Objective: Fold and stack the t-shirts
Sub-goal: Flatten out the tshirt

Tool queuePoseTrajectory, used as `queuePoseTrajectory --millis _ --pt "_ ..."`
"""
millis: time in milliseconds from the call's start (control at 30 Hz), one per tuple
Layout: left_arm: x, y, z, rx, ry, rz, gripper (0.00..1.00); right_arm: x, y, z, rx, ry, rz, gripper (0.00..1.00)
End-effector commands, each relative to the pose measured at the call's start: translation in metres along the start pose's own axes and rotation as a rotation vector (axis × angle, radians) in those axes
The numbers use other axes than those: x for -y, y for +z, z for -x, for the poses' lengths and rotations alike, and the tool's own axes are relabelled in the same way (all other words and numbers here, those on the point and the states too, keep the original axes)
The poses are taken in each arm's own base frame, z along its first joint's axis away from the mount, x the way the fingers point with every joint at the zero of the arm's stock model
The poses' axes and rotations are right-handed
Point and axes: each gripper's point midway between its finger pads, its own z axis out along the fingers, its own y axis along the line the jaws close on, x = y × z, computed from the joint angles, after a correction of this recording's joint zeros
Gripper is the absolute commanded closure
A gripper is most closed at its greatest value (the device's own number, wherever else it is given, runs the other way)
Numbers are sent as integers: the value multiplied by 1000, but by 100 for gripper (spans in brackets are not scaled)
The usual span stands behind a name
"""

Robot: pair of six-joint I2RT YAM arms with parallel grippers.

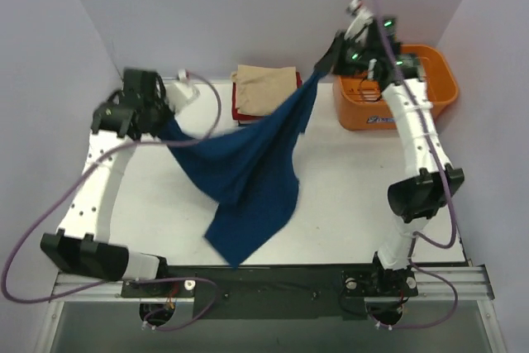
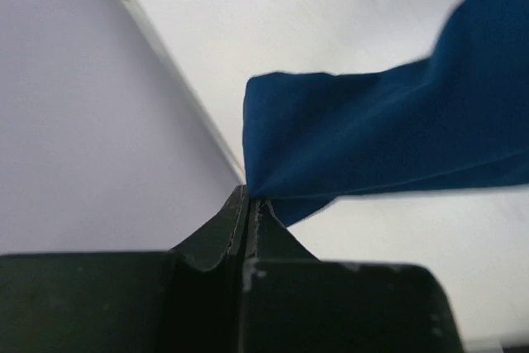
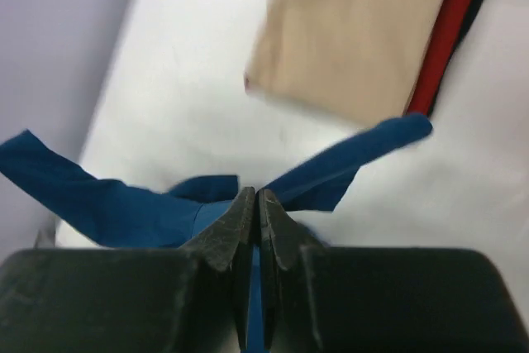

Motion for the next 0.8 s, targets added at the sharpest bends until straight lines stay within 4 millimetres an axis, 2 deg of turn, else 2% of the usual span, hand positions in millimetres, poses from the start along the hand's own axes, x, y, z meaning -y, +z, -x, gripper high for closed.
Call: queuePoseTrajectory --millis 0,33,67,100,133,167,200,233,267,300,333,367,400,433,467,500,533,567,600,633,667,700,733,767 --pt "-161 -74 81 277 -226 389 100 -66 -166 157 577 -135 53 100" --pt "-186 -98 98 347 -261 446 100 -78 -196 174 664 -170 69 100" --pt "-195 -111 103 377 -269 464 100 -89 -217 185 737 -197 94 100" --pt "-206 -125 113 419 -275 493 100 -85 -227 187 760 -196 91 100" --pt "-208 -125 117 426 -267 487 100 -100 -253 190 829 -228 112 100" --pt "-211 -136 121 448 -262 501 100 -89 -244 185 799 -217 111 100" --pt "-211 -138 120 449 -250 501 100 -102 -265 181 839 -262 131 100" --pt "-206 -127 118 426 -242 477 100 -92 -247 169 779 -256 140 100" --pt "-201 -133 118 443 -218 473 100 -99 -255 158 779 -303 144 100" --pt "-188 -110 109 396 -201 416 100 -100 -247 138 726 -325 175 100" --pt "-184 -120 109 428 -177 428 100 -94 -237 126 686 -348 176 100" --pt "-167 -90 98 381 -159 372 100 -85 -223 99 624 -332 180 100" --pt "-142 -69 82 335 -123 308 100 -80 -217 86 598 -350 176 100" --pt "-132 -61 78 323 -96 289 100 -70 -203 55 536 -324 171 100" --pt "-106 -40 56 257 -60 235 100 -67 -198 37 506 -335 166 100" --pt "-88 -27 45 224 -40 192 100 -48 -179 2 437 -301 135 100" --pt "-61 -11 24 179 -7 131 100 -43 -170 -20 393 -283 115 100" --pt "-38 1 13 153 20 72 100 -23 -148 -63 305 -253 80 100" --pt "-11 13 -9 112 51 19 100 -15 -134 -96 230 -239 42 100" --pt "7 24 -20 87 72 -13 100 0 -120 -140 135 -212 18 100" --pt "37 38 -46 38 101 -70 100 15 -98 -192 11 -185 -18 100" --pt "46 42 -56 18 122 -74 100 19 -94 -218 -35 -145 -30 100" --pt "70 54 -81 -34 142 -115 100 33 -84 -258 -123 -108 -76 100" --pt "76 58 -92 -64 160 -117 100 36 -81 -278 -155 -45 -104 100"
